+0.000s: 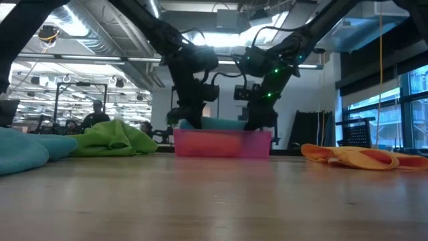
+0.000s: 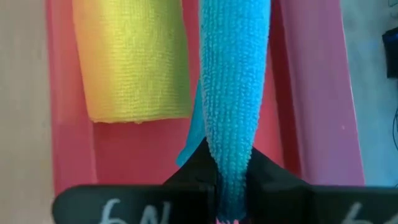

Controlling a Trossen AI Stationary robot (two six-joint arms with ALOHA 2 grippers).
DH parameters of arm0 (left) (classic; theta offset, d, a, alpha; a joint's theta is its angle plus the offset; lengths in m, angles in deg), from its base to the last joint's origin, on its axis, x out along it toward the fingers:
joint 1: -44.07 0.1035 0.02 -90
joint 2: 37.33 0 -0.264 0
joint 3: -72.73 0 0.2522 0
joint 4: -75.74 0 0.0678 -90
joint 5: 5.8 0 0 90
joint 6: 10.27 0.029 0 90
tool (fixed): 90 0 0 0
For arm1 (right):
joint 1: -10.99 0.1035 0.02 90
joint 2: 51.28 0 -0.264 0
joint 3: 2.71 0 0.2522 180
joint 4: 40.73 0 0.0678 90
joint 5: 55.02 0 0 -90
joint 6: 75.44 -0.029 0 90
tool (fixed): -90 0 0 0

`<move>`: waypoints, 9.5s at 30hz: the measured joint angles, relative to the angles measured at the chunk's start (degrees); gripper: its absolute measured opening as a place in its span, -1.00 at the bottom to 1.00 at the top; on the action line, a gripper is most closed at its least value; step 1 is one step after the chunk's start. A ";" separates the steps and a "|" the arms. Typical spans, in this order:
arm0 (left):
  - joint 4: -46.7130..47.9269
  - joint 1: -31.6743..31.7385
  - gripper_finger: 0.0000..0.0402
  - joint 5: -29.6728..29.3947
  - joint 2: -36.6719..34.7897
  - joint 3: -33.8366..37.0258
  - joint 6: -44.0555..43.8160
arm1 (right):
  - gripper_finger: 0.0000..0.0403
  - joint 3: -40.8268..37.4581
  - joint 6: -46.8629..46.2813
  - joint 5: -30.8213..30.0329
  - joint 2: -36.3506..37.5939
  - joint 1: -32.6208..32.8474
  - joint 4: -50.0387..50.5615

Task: Roll microfiber towels into tight, uniform cylinder then place into a basket
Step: Put the left blue microfiber cloth into the red bin, then roll the orange microfiber cloth

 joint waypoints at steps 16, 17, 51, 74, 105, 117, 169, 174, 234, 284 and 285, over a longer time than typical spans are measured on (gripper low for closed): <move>0.52 0.00 -0.97 3.69 2.42 -0.02 1.00 | -0.89 -0.15 3.36 3.63 -0.14 -0.02 1.65; 0.61 0.00 -0.96 4.04 2.44 0.00 1.03 | -0.89 -0.15 3.55 3.69 -0.14 -0.02 1.81; 0.18 -0.46 -0.33 2.37 -7.05 0.02 -5.47 | -0.84 -0.26 7.54 3.78 -0.14 -0.07 3.32; -2.42 -0.46 -0.33 6.97 -6.72 0.02 -6.93 | 0.01 2.26 10.50 -3.52 1.83 4.29 9.71; 0.05 -10.52 -0.37 34.71 -49.37 10.24 -42.68 | -0.44 0.37 -21.24 13.22 31.35 15.34 15.67; -20.67 -25.87 -0.37 27.32 -66.10 39.65 -58.14 | -0.44 -32.68 -29.87 10.77 37.84 30.96 -31.49; -56.57 -23.50 -0.37 11.47 -77.82 61.79 -48.87 | -0.44 -41.31 -30.19 2.48 37.52 26.73 -48.22; -56.71 -23.50 -0.37 10.32 -77.82 61.79 -47.30 | -0.44 -41.31 -30.06 2.47 37.52 27.02 -47.39; -50.42 -16.54 -0.37 7.26 -63.69 59.74 -53.00 | -0.44 -24.20 -34.16 3.86 26.98 26.92 -3.27; -61.40 -21.06 -0.37 17.50 -44.95 51.86 -51.41 | -0.97 -11.21 -32.93 -12.20 18.07 31.08 -1.24; -61.49 -21.38 -0.37 17.91 -43.09 50.57 -51.41 | -0.98 -10.74 -32.91 -12.17 18.07 31.60 -2.21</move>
